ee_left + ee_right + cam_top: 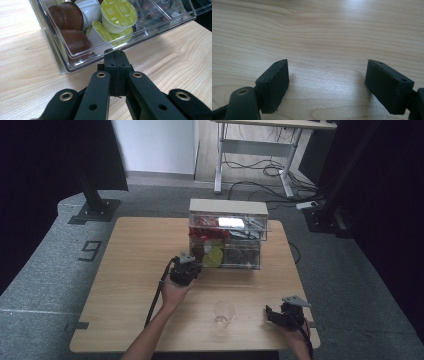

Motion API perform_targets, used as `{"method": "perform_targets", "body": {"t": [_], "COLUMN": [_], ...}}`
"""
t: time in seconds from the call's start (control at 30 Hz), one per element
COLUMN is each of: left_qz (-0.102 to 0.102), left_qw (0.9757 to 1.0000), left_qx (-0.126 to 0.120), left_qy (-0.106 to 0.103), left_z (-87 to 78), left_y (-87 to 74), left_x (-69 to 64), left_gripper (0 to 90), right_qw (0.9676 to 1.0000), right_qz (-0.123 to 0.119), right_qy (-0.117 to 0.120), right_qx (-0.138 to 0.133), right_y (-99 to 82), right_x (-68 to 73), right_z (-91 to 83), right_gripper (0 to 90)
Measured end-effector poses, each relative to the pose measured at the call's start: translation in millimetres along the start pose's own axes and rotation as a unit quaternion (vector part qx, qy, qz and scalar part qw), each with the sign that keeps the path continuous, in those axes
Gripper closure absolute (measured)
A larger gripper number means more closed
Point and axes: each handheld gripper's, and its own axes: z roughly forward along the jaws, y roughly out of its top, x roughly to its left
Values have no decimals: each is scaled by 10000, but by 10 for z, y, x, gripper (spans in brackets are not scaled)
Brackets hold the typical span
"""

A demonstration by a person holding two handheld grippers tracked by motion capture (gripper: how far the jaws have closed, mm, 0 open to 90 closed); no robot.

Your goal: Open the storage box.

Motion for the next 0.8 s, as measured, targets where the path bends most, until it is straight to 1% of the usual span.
{"method": "perform_targets", "body": {"t": [0.2, 0.4, 0.47, 0.77, 0.8], "left_qz": [-1, -83, -35, -6, 21], "left_qw": [10000, 9999, 10000, 9999, 9999], "left_qx": [-42, -83, -77, -157, -150], "left_qy": [32, 23, 32, 38, 58], "left_z": [-20, -51, -60, -100, -106], "left_y": [8, 48, 62, 148, 160], "left_x": [5, 39, 36, 4, 4], "left_gripper": [900, 900, 900, 900, 900], "right_qw": [10000, 10000, 10000, 10000, 10000], "right_qz": [8, 7, 6, 8, 8], "right_qy": [-3, -5, -5, -4, -4], "right_qx": [-2, -2, -1, -2, -1], "right_y": [0, 0, 0, 0, 0], "right_x": [1, 1, 1, 1, 1], "right_z": [0, 0, 0, 0, 0], "right_gripper": [190, 191, 191, 191, 191]}}
